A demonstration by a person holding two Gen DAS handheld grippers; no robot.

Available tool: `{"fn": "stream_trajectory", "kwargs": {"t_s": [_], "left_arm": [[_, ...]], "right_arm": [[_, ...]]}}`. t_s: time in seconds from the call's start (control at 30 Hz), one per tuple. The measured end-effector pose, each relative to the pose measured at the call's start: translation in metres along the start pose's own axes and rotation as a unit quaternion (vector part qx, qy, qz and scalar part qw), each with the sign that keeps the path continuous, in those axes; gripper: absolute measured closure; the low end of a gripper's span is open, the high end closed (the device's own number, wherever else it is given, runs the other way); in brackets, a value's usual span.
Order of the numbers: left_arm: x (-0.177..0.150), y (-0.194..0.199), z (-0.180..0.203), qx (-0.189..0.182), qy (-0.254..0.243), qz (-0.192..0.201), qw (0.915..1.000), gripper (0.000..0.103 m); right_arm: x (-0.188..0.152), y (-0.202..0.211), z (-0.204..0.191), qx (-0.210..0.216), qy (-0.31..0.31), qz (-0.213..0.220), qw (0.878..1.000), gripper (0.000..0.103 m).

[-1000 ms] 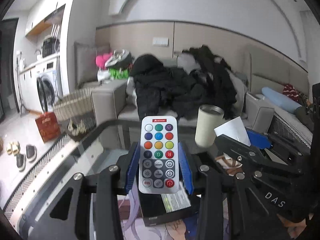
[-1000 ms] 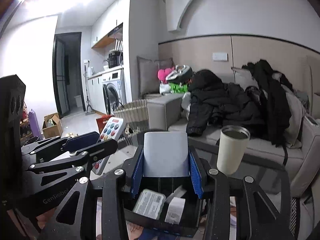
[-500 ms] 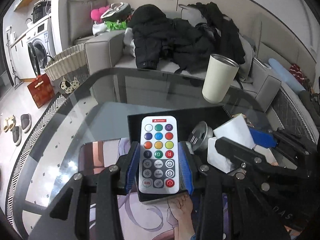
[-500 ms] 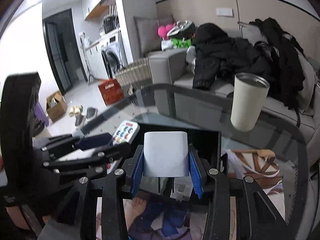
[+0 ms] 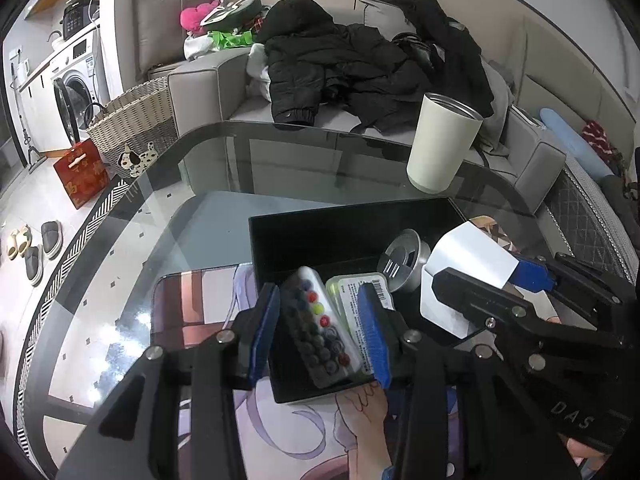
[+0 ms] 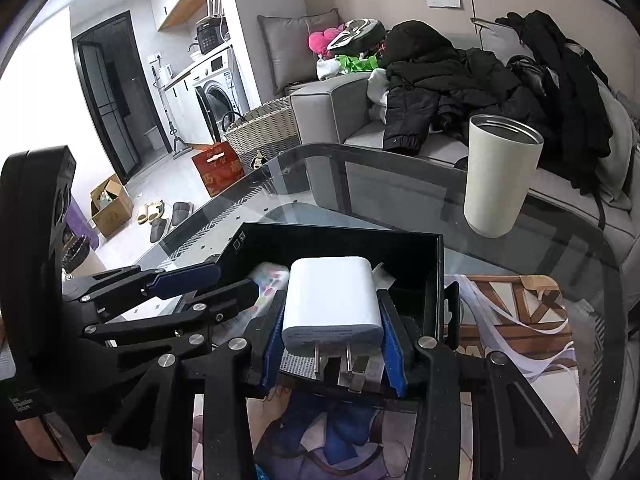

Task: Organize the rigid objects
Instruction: 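Lower the white cube into the box and open the right tool while the left releases the remote, then withdraw both tools from the black box back over the table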

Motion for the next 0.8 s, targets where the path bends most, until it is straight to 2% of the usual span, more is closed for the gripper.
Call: {"fn": "stream_trajectory", "kwargs": {"t_s": [0.8], "left_arm": [[0.0011, 0.0073, -0.0018, 0.003, 0.002, 0.010, 0.9999, 0.056]], "right_arm": [[0.0018, 0.0075, -0.0001, 0.000, -0.015, 0.001, 1.000, 0.059]]}}
Point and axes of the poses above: each gripper's, at about its wrist camera, not at the fingertips, and y roughly against the way its jaws point, z to its right, x to its top, the point moved 7 cm from there along -y, roughly the way its jaws point, and after that the axes turned 14 degrees about z, right-handed, at the moved point
